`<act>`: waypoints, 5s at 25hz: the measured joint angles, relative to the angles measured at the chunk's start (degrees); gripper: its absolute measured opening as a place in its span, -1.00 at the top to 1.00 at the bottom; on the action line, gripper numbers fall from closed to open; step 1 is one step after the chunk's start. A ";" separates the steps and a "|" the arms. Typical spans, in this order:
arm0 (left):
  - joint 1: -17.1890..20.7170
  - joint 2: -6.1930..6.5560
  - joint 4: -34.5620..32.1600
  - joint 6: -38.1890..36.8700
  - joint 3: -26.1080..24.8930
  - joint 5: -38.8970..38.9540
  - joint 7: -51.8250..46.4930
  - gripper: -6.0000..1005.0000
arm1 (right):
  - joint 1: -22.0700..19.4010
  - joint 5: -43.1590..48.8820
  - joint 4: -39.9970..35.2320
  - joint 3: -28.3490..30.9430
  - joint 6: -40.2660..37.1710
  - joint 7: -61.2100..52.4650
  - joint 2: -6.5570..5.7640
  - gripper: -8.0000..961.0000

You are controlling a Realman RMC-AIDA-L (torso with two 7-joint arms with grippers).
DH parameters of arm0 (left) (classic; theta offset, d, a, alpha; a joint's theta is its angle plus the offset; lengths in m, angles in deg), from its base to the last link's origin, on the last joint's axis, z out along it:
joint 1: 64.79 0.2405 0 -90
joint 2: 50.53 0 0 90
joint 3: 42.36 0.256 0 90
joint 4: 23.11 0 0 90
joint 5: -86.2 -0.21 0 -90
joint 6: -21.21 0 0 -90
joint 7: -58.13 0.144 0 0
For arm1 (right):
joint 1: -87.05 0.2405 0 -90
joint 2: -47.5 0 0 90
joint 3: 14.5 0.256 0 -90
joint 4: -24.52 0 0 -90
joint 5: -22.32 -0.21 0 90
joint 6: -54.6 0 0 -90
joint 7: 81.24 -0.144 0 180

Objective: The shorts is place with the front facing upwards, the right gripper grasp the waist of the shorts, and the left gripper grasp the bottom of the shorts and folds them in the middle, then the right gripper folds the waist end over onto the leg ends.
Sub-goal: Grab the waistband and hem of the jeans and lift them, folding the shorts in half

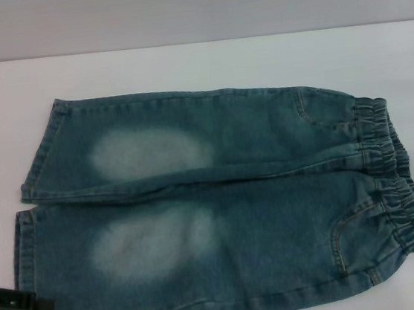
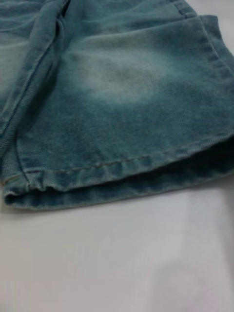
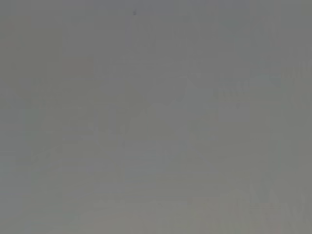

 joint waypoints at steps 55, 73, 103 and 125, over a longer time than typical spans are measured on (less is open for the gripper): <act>-1.57 -6.26 -4.56 6.86 -20.99 -2.39 2.56 0.95 | 0.50 37.05 -13.38 0.18 6.26 -39.92 -5.64 -0.19; -2.91 -9.54 -7.34 10.31 -28.38 -2.31 9.05 0.94 | 7.13 92.36 -31.15 4.73 -16.91 -76.80 -12.64 -0.19; -5.14 -10.47 -8.58 11.30 -27.85 -2.38 12.40 0.92 | 12.41 123.65 -36.54 -5.97 -39.30 -70.58 -4.53 -0.19; -5.15 -10.37 -8.86 12.77 -26.97 -2.81 11.78 0.91 | 14.95 135.80 -35.70 -6.55 -36.04 -73.51 -2.06 -0.19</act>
